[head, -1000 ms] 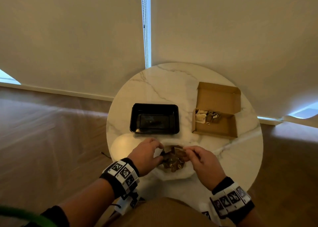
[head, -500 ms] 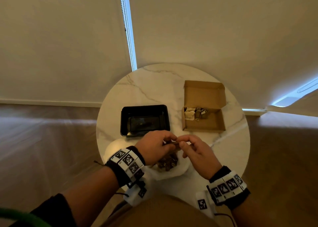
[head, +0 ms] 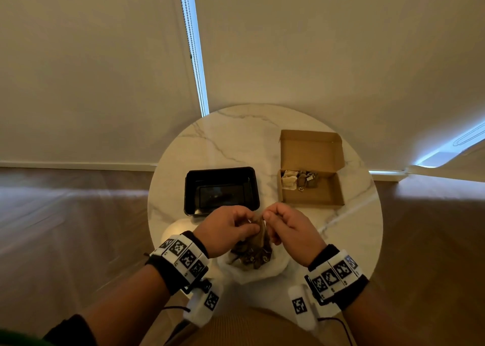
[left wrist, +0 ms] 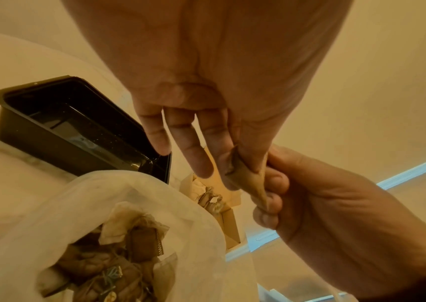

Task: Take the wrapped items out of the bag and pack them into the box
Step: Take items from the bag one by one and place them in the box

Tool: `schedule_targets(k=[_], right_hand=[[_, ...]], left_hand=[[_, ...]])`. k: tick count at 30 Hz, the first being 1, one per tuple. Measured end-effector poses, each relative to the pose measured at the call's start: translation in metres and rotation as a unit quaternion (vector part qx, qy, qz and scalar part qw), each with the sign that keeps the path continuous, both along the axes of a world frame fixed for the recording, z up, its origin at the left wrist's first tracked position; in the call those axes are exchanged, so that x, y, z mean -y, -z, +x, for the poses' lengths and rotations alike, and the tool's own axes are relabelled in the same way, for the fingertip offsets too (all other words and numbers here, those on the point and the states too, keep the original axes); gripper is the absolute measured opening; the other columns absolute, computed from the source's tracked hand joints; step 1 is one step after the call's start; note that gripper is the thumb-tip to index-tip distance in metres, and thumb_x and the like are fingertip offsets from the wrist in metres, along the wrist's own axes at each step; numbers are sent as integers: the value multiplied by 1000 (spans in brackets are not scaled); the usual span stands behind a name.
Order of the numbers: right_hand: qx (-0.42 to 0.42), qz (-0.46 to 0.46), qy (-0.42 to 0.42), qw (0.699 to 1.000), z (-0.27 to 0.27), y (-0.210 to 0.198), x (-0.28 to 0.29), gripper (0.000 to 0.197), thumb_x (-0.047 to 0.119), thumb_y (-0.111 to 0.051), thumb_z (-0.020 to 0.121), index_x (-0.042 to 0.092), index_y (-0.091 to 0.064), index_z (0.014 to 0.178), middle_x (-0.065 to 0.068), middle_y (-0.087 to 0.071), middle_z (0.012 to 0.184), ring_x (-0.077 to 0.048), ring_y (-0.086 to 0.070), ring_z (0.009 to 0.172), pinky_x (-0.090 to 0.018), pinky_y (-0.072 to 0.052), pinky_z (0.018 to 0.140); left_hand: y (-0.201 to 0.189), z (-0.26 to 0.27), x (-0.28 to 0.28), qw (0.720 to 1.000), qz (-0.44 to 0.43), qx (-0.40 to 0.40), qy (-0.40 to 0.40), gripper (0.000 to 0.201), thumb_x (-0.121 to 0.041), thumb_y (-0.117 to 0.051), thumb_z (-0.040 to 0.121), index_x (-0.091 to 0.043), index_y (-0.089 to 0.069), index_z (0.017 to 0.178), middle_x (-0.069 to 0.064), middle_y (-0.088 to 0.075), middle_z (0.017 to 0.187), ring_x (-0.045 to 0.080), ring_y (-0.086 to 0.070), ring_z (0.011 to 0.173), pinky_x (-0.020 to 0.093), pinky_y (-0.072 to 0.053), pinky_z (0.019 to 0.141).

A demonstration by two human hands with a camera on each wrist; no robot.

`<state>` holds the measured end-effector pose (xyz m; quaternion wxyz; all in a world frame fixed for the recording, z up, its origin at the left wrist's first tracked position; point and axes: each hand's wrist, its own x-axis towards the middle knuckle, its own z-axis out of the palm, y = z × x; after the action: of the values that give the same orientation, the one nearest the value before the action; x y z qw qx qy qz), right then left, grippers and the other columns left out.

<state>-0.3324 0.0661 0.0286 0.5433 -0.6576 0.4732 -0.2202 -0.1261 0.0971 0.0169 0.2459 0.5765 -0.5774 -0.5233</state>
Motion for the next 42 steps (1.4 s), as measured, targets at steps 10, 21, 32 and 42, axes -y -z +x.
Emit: schedule_targets(k=[10,21,32,42], right_hand=[[-50,0,-3,999,5,15,2,22,23,-47,107,27,-68,102,-4,-72,83,-23,-68,73,-44,-59,67],[-90,28,-55,994,4,16,-17,19,25,-53,104,31,-70,107,9,-73,90,-11,-69,77,-32,-61,75],[-39,0,-29,999,8,-5,-10,22,15,-53,105,25,-72,112,8,-76,89,-9,-72,80,-23,-58,73],[-119,9,-81,990,12,-8,8,22,24,-48,106,21,-69,100,1,-75,84,-14,-72,71,-36,-62,70]], left_hand=[[-9,-7,7,984,-2,-151,-94,12,-10,-71,94,-8,-77,105,6,-78,105,12,-73,101,22,-56,88],[0,-10,25,957,10,-126,-263,9,-6,-79,87,-9,-72,92,16,-77,90,23,-72,83,40,-61,83],[5,-14,17,972,-46,-36,-229,10,-14,-80,87,-16,-71,88,-1,-76,77,10,-73,71,28,-59,72],[-2,-6,8,980,-15,-121,-160,15,-4,-75,90,-10,-76,103,4,-80,93,14,-76,85,23,-59,77]])
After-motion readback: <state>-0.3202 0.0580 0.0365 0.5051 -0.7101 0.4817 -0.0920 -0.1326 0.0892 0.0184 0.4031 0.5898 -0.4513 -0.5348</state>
